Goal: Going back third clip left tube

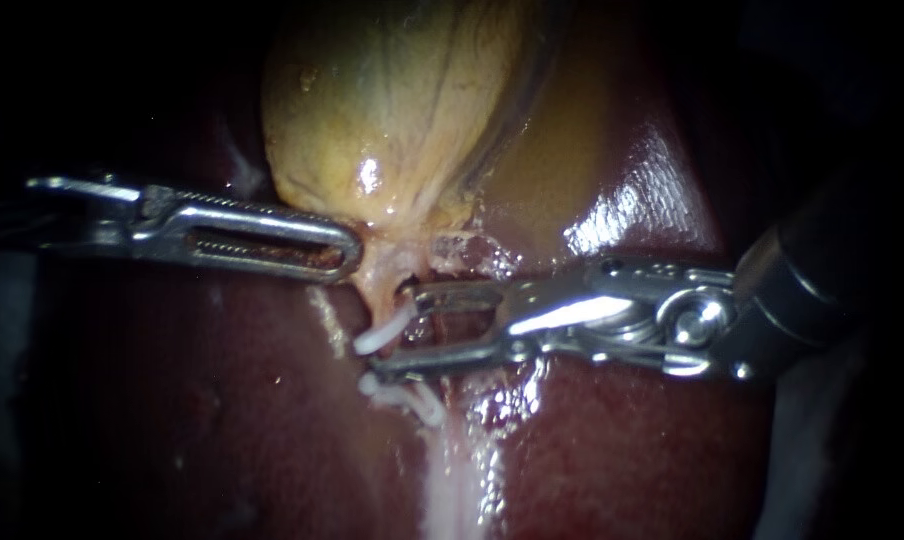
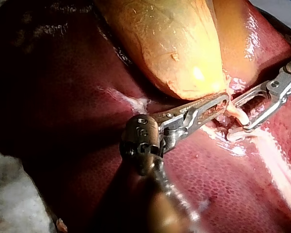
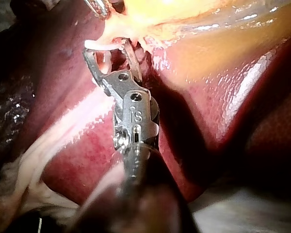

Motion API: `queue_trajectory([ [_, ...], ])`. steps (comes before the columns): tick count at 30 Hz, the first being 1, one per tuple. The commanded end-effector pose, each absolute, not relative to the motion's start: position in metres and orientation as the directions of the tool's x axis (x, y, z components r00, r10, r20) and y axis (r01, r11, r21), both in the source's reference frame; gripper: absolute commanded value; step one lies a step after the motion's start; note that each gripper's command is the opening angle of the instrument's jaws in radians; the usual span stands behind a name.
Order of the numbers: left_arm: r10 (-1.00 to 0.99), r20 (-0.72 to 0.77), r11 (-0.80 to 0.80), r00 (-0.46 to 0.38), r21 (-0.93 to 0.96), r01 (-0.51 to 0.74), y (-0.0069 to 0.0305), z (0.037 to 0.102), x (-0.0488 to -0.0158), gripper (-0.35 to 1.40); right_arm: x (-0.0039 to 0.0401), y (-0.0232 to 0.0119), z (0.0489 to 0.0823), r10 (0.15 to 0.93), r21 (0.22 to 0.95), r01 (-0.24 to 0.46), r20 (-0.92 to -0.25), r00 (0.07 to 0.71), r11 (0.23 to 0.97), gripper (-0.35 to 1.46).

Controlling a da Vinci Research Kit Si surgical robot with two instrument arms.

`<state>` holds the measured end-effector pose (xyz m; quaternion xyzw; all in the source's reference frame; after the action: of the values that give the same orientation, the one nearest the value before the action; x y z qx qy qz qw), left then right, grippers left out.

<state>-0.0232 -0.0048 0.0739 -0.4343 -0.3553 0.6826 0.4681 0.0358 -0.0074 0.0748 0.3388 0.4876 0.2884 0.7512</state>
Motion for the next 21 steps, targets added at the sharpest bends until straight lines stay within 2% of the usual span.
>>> queue_trajectory([
  [1, 0.948, -0.26, -0.309, -0.184, -0.891, -0.332, -0.0048, 0.074, -0.0233, -0.35, 0.0362, -0.0077, 0.075, 0.762, 0.791, -0.098, -0.538, 0.361, 0.605, 0.5],
  [8, 0.948, -0.26, -0.309, -0.184, -0.891, -0.331, -0.0048, 0.0739, -0.0232, -0.35, 0.0373, -0.0091, 0.0762, 0.752, 0.788, -0.079, -0.545, 0.369, 0.61, 0.5],
  [21, 0.948, -0.26, -0.309, -0.184, -0.891, -0.331, -0.0048, 0.0739, -0.0232, -0.35, 0.0368, -0.0083, 0.0759, 0.755, 0.793, -0.073, -0.541, 0.371, 0.605, 0.5],
])
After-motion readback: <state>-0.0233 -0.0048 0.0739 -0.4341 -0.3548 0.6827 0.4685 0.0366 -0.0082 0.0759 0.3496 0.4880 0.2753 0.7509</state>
